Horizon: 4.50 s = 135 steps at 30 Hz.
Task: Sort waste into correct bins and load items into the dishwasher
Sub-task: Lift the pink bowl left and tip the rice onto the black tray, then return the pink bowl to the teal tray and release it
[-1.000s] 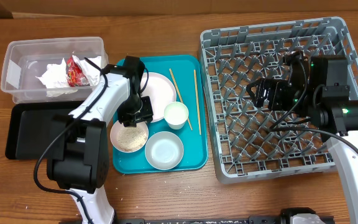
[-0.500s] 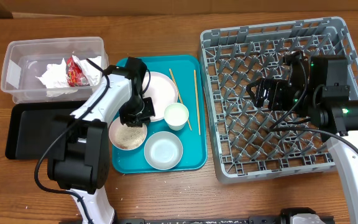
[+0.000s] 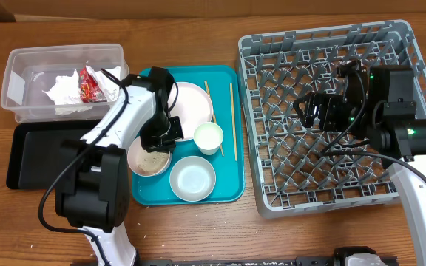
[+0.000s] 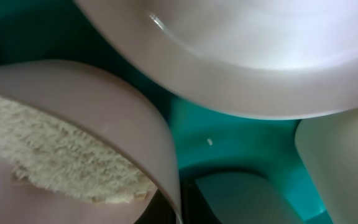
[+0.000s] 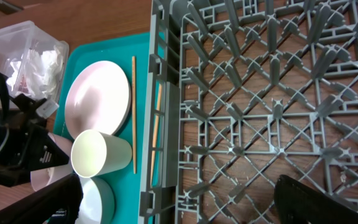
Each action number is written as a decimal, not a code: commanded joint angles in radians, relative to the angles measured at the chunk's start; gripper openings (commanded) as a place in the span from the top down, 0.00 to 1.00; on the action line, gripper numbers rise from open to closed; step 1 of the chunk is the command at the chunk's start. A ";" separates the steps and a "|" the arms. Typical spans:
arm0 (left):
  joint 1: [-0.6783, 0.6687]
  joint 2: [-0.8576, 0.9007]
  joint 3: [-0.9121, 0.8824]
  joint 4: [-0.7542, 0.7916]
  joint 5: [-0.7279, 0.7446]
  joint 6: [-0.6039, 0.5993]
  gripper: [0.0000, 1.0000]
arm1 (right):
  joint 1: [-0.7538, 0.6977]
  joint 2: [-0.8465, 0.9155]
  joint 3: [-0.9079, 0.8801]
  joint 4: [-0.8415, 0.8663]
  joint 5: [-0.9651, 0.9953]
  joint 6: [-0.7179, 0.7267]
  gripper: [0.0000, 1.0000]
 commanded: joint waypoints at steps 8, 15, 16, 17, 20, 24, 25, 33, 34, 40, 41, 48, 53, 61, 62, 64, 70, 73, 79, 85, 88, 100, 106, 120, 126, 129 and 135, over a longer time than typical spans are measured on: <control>0.018 -0.006 0.296 -0.219 -0.013 0.103 0.96 | -0.006 0.002 0.021 0.008 -0.009 -0.001 0.00; 0.092 -0.014 0.405 -0.369 -0.012 0.169 0.96 | -0.006 0.002 0.021 0.011 -0.009 -0.001 0.00; 0.108 -0.020 0.404 -0.386 -0.013 0.171 0.96 | -0.006 0.002 0.021 0.011 -0.009 0.000 0.00; 0.124 -0.027 0.404 -0.400 -0.013 0.179 0.96 | -0.006 0.002 0.021 0.011 -0.009 0.000 0.00; 0.180 -0.055 0.404 -0.425 -0.013 0.207 0.96 | -0.006 0.002 0.021 0.011 -0.009 0.000 0.00; 0.291 -0.120 0.404 -0.425 -0.006 0.266 0.96 | -0.006 0.002 0.021 0.011 -0.010 0.000 0.00; 0.312 -0.130 0.404 -0.424 0.010 0.290 0.96 | -0.006 0.002 0.021 0.011 -0.010 0.000 0.00; 0.552 -0.147 0.396 -0.390 0.302 0.551 0.96 | -0.006 0.002 0.021 0.007 -0.010 0.000 0.00; 0.602 -0.146 0.390 -0.384 0.373 0.595 0.96 | -0.006 0.002 0.021 0.005 -0.010 0.000 0.00; 0.785 -0.146 0.312 -0.341 0.595 0.717 0.96 | -0.006 0.002 0.021 0.006 -0.010 0.000 0.00; 0.809 -0.146 0.290 -0.331 0.621 0.734 0.96 | -0.006 0.002 0.021 0.006 -0.010 0.000 0.00; 0.970 -0.139 0.085 -0.159 0.851 0.775 0.96 | -0.006 0.002 0.021 0.006 -0.010 0.000 0.00; 1.046 -0.136 -0.030 -0.024 1.001 0.765 0.96 | -0.006 0.002 0.021 0.006 -0.025 0.000 0.00; 1.068 -0.136 -0.062 0.049 1.038 0.750 0.96 | -0.006 0.002 0.021 0.005 -0.029 0.003 0.00; 1.068 -0.136 -0.062 0.059 1.051 0.748 0.96 | -0.006 0.002 0.021 0.005 -0.029 0.003 0.00; 1.068 -0.136 -0.062 0.077 1.082 0.743 0.96 | -0.006 0.002 0.021 0.002 -0.029 0.004 0.00; 1.074 -0.136 -0.062 0.109 1.107 0.670 0.96 | -0.006 0.002 0.021 -0.002 -0.028 0.003 0.00; 1.086 -0.136 -0.063 0.096 1.113 0.627 0.96 | -0.006 0.002 0.021 -0.002 -0.028 0.003 0.00; 1.112 -0.136 -0.063 0.095 1.181 0.563 0.96 | -0.006 0.002 0.021 -0.002 -0.028 0.003 0.00; 1.135 -0.136 -0.063 0.095 1.323 0.534 0.96 | -0.006 0.002 0.021 -0.002 -0.028 0.003 0.00; 1.136 -0.136 -0.063 0.095 1.376 0.512 0.96 | -0.006 0.002 0.021 -0.003 -0.028 0.003 0.00; 1.140 -0.136 -0.063 0.082 1.439 0.426 0.96 | -0.006 0.002 0.021 -0.010 -0.028 0.003 0.00; 1.140 -0.136 -0.063 0.043 1.439 0.370 0.96 | -0.006 0.002 0.021 -0.010 -0.027 0.003 0.00; 1.171 -0.136 -0.062 0.061 1.439 0.372 0.96 | -0.006 0.002 0.021 -0.010 -0.027 0.003 0.00; 1.163 -0.159 -0.062 0.024 1.439 0.450 0.96 | -0.006 0.002 0.021 -0.009 -0.027 0.003 0.00; 1.135 -0.202 -0.058 0.026 1.435 0.486 0.96 | -0.006 0.002 0.021 -0.009 -0.027 0.003 0.00; 0.963 -0.323 0.037 0.031 1.128 0.448 0.96 | -0.006 0.002 0.021 -0.009 -0.027 0.003 0.00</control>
